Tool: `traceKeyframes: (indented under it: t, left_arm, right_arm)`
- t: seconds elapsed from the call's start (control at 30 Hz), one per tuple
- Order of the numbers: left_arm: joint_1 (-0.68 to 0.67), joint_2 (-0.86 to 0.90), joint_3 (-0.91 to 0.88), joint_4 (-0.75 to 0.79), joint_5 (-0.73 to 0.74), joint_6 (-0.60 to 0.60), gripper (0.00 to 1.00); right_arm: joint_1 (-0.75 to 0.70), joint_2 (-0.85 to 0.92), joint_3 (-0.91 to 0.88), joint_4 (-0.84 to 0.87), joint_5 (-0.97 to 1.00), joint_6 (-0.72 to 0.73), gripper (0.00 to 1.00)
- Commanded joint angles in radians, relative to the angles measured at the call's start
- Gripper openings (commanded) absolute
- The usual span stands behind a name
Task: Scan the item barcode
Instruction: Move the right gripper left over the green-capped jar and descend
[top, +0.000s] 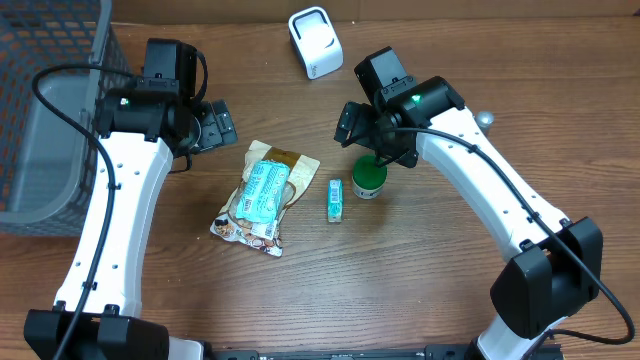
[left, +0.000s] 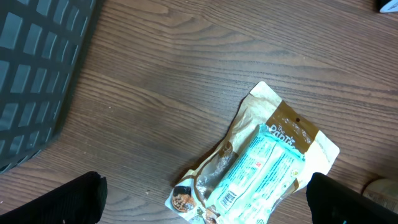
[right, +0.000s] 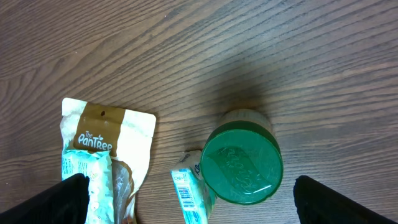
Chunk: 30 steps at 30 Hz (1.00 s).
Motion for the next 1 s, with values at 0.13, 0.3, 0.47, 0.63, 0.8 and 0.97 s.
traceKeyframes:
  t: [0.13,0.3,0.47,0.63,0.8,0.97]
  left_arm:
    - [0.002,0.000,0.018,0.002,0.003,0.019,1.00]
    - [0.002,0.000,0.018,0.002,0.003,0.019,0.99]
    - [0.002,0.000,0.018,0.002,0.003,0.019,1.00]
    - [0.002,0.000,0.018,0.002,0.003,0.019,1.00]
    - [0.002,0.000,0.018,0.002,0.003,0.019,1.00]
    - [0.002,0.000,0.018,0.002,0.003,0.019,1.00]
  right_arm:
    - [0.000,0.003,-0.018,-0.004,0.017,0.008,1.00]
    - [0.000,0.003,-0.038,-0.002,0.017,0.008,1.00]
    - [0.000,0.003,-0.076,0.025,0.016,0.011,1.00]
    - [0.000,0.003,-0.117,0.062,-0.011,0.011,1.00]
    - [0.001,0.003,-0.138,0.090,-0.072,0.011,1.00]
    - [0.002,0.003,-0.169,0.116,-0.077,0.011,1.00]
